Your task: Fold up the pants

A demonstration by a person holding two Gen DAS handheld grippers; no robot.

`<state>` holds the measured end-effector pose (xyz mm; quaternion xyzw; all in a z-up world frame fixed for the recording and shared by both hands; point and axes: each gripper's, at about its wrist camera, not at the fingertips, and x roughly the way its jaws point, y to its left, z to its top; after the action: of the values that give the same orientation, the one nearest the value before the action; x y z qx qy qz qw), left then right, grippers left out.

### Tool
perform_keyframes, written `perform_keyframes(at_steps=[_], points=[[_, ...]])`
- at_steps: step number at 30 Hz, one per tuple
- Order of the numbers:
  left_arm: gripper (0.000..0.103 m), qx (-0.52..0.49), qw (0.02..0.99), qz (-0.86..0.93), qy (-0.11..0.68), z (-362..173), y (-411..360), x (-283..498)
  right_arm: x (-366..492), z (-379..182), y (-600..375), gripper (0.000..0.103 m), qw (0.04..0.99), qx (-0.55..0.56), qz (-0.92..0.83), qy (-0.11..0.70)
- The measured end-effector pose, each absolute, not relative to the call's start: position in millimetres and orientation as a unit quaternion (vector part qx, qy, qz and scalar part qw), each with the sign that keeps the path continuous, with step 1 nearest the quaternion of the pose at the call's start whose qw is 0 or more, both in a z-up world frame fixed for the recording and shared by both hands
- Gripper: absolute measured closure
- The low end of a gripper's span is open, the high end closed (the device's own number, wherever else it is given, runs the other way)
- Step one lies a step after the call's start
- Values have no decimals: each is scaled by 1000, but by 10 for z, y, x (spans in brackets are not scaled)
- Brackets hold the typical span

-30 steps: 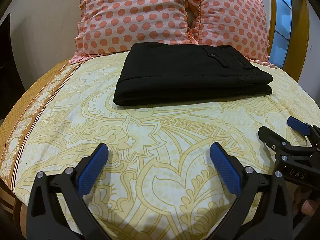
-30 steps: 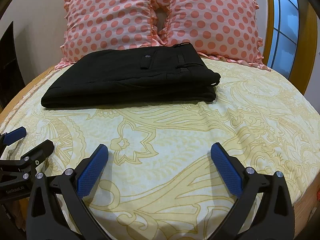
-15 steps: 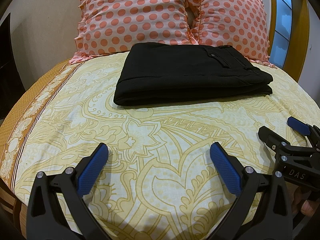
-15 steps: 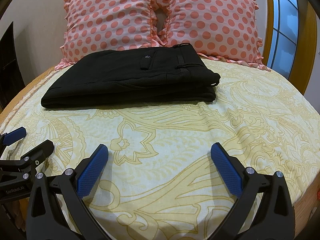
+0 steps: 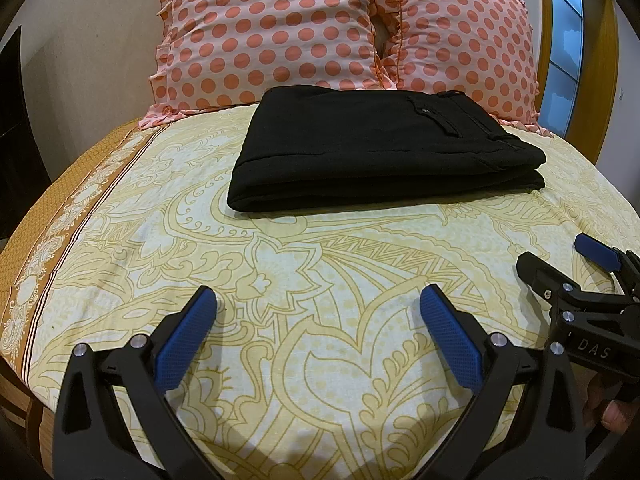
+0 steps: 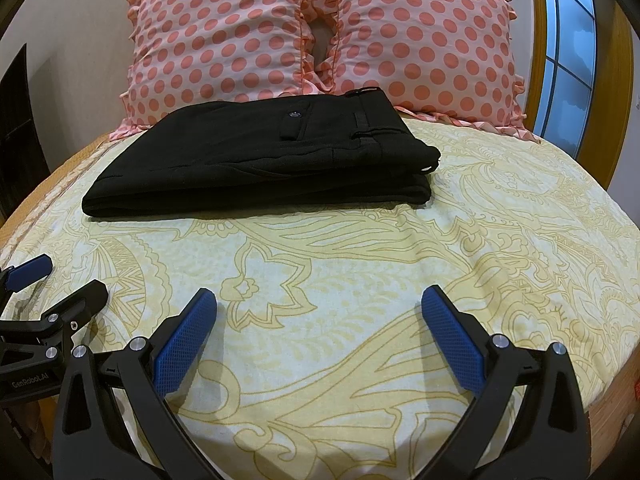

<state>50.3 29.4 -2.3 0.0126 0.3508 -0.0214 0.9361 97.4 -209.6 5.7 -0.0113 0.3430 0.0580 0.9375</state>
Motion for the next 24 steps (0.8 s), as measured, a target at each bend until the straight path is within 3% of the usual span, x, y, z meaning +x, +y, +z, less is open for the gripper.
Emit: perform_keyframes(at_steps=[24], points=[[2, 13, 936, -21, 350, -16, 294, 512, 967, 49, -2096, 1, 938, -11, 57, 342]])
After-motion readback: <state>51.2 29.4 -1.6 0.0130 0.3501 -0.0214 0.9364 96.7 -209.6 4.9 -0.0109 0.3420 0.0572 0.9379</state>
